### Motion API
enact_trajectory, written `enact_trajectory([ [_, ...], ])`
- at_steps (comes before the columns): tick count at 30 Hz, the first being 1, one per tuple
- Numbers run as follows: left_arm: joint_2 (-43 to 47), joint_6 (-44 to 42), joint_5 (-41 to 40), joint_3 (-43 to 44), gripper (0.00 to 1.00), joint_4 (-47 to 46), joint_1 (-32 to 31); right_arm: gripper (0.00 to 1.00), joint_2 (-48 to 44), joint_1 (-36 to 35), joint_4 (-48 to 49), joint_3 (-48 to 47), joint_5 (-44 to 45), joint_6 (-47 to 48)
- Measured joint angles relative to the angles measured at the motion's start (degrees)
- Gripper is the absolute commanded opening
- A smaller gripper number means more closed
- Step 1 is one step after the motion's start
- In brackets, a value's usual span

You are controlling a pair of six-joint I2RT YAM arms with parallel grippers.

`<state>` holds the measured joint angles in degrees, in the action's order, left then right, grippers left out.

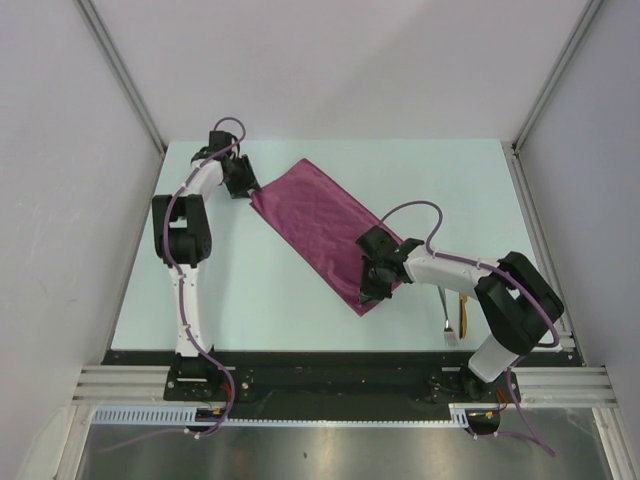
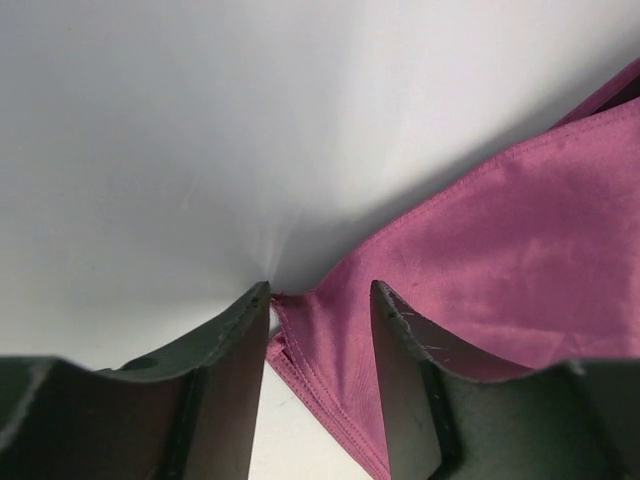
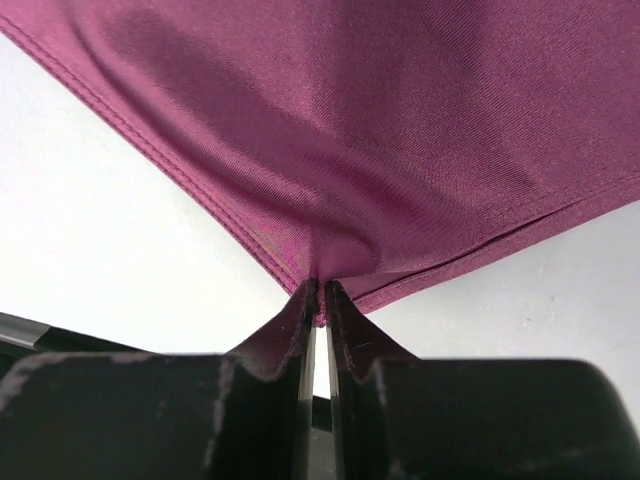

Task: Fold the napkin into a case and place the utensils inside
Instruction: Smooth out the rectangle-folded napkin at the center of the board.

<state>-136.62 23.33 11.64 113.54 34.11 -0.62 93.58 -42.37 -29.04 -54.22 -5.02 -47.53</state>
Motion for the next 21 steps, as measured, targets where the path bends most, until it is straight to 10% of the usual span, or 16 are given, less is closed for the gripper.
enact_trajectory([
  [21,2.27,-1.42,-2.45,0.02,0.52,3.98,-0.11,0.06,-3.82,1.53,-0.24,3.54,-0.02,0.00],
])
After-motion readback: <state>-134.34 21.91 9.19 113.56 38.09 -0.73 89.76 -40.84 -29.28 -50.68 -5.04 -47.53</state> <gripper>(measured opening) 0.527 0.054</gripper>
